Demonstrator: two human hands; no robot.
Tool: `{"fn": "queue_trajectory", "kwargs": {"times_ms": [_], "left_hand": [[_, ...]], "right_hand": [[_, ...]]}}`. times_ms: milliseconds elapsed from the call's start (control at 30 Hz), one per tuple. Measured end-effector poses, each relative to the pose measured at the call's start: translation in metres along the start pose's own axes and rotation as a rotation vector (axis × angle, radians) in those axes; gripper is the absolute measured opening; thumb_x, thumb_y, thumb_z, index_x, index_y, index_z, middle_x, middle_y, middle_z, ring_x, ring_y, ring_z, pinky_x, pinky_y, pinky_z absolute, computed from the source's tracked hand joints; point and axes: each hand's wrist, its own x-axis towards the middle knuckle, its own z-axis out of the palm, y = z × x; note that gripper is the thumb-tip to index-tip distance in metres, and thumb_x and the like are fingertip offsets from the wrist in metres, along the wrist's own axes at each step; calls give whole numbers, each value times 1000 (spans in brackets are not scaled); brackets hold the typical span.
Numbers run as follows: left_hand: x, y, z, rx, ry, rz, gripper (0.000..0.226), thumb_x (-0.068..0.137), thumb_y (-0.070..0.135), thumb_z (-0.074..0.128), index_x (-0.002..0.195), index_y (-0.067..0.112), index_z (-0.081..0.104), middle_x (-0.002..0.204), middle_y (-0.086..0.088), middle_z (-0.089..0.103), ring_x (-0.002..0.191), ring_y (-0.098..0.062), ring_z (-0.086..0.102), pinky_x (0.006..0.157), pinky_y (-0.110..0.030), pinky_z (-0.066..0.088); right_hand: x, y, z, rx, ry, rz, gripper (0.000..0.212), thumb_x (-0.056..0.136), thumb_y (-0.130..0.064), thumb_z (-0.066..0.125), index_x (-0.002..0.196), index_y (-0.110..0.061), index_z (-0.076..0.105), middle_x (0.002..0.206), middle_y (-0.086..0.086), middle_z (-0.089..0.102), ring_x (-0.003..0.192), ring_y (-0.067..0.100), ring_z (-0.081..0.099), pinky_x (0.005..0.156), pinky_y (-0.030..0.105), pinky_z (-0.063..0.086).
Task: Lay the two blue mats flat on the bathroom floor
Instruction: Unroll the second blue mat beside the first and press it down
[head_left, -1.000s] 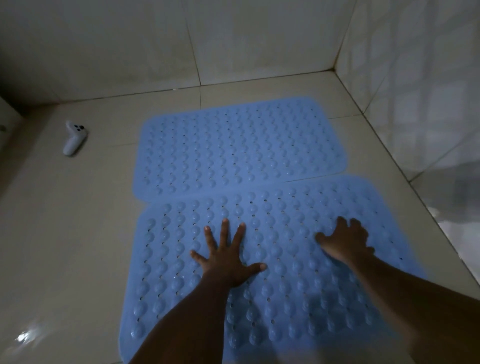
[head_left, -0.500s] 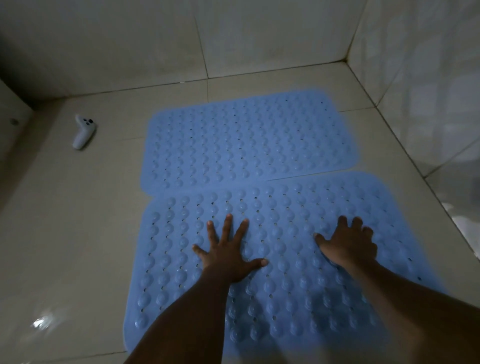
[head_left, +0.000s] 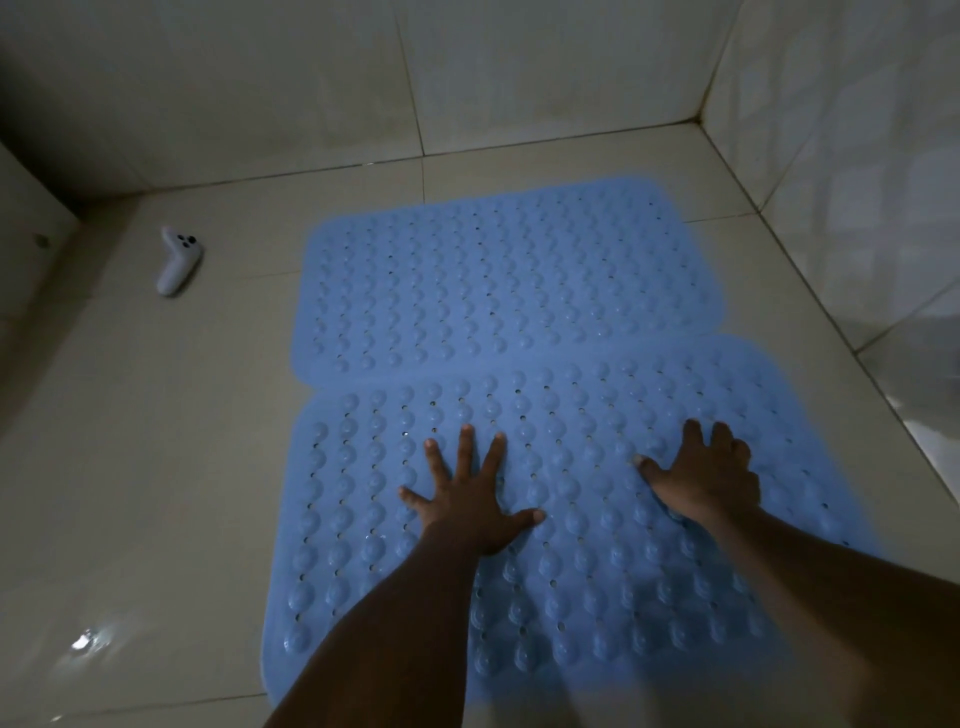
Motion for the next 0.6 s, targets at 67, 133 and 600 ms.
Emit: {"fn": "queue_trajectory", "kwargs": {"times_ms": [67,133,600], "left_hand": [[1,0,0,-2,-2,2,115,70,94,46,150,52,-26,158,9,-45,144,-42,-39,105,-87,4],[1,0,-1,-12,-3,4,115,71,93,48,150,53,-25,158,10,-44,144,-42,-40,105,-87,4],[24,24,-8,63,297,61,81,97,73,22,162,32,-3,170,-8,-16,153,-35,-25,122,-60,-12]], "right_hand": [[0,0,0,11,-6,6,99,78,-77,50,152,-20,21,160,14,15,145,38,19,108,53,36],[0,0,1,9,-13,9,100,78,-77,49,153,-19,19,161,14,14,146,39,18,108,54,36],[27,-7,-7,16,190,-142,81,88,-67,44,152,-20,27,161,13,21,148,35,17,114,53,26]]}}
